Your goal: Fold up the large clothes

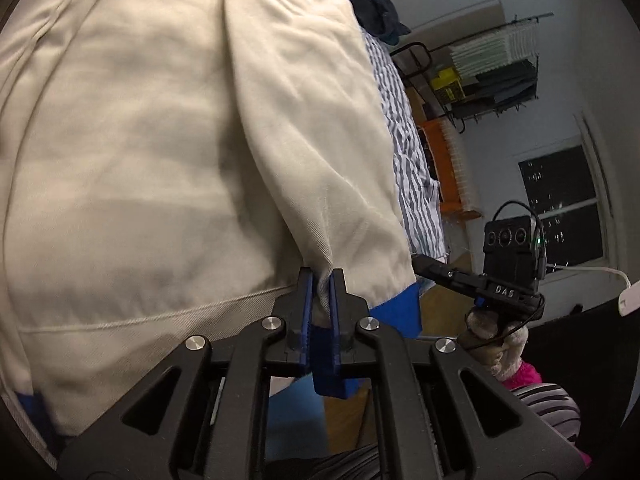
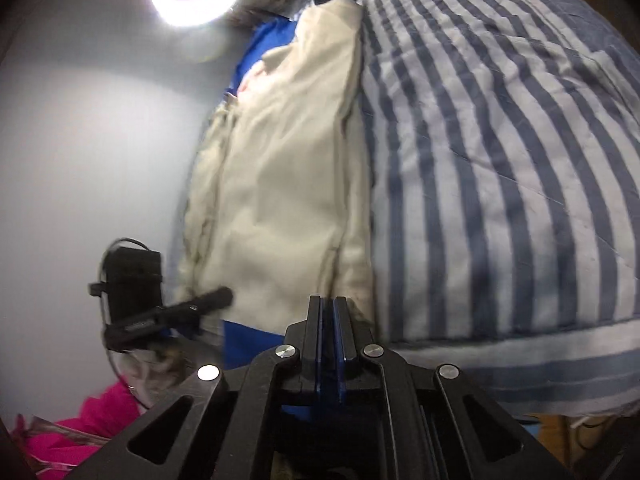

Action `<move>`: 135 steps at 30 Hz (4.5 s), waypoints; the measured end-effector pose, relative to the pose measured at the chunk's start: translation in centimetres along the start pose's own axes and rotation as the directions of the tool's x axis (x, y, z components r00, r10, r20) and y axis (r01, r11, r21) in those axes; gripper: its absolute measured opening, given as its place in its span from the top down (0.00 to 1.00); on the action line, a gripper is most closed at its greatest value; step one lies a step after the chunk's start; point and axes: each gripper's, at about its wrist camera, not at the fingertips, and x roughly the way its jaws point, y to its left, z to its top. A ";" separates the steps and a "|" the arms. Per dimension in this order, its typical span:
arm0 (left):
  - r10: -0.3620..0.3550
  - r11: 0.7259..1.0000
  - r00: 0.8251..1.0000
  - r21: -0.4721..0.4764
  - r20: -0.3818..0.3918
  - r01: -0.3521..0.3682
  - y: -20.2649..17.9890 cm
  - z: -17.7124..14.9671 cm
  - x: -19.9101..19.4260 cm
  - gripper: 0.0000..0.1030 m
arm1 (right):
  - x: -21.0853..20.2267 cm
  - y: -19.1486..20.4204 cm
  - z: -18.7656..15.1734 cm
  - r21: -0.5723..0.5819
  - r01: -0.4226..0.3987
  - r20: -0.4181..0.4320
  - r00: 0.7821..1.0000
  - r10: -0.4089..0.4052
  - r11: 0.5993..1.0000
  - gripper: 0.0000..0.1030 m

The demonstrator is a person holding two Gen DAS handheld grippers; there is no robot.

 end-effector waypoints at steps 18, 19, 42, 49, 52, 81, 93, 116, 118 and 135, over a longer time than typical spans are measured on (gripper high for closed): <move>0.270 0.892 0.925 0.291 0.269 -0.345 -6.2 2.0 -1.9 0.78 | -0.8 4.9 8.9 -0.199 0.191 0.145 0.976 -0.164 0.961 0.52; 0.298 0.892 0.922 0.272 0.247 -0.361 -5.2 2.3 -0.8 0.78 | -0.4 4.7 9.5 -0.201 0.213 0.141 0.972 -0.187 0.956 0.51; 0.225 0.908 0.956 0.316 0.187 -0.276 -6.9 -1.1 -0.4 0.77 | 3.4 1.2 5.9 -0.120 0.083 -0.074 0.993 -0.093 0.989 0.63; 0.232 0.919 0.946 0.269 0.228 -0.290 -5.5 -1.5 -3.2 0.77 | 4.5 3.6 6.4 -0.187 0.227 -0.078 0.967 -0.245 0.956 0.98; 0.231 0.924 0.939 0.246 0.253 -0.294 -4.7 -1.2 -5.0 0.77 | 4.1 5.4 6.6 -0.213 0.293 -0.068 0.947 -0.313 0.932 0.99; 0.253 0.965 0.810 -0.072 0.529 -0.254 6.3 1.4 -23.2 0.77 | 21.9 23.7 1.9 -0.632 0.350 -0.060 0.867 -0.494 0.691 0.99; 0.239 0.964 0.862 0.001 0.447 -0.268 4.6 1.9 -19.2 0.77 | 13.4 22.6 4.9 -0.500 0.119 -0.084 0.979 -0.185 0.858 0.69; 0.283 0.929 0.949 0.205 0.138 -0.307 2.7 1.7 -5.6 0.67 | 18.9 21.2 31.9 -0.369 0.369 0.138 0.929 -0.342 0.853 0.47; 0.285 0.924 0.949 0.224 0.135 -0.309 2.7 1.7 -5.3 0.67 | 20.5 21.1 33.2 -0.362 0.408 0.144 0.913 -0.382 0.838 0.50; 0.290 0.899 0.944 0.295 0.154 -0.324 2.3 0.7 -4.8 0.96 | 25.8 24.3 35.7 -0.422 0.417 0.147 0.908 -0.393 0.805 0.98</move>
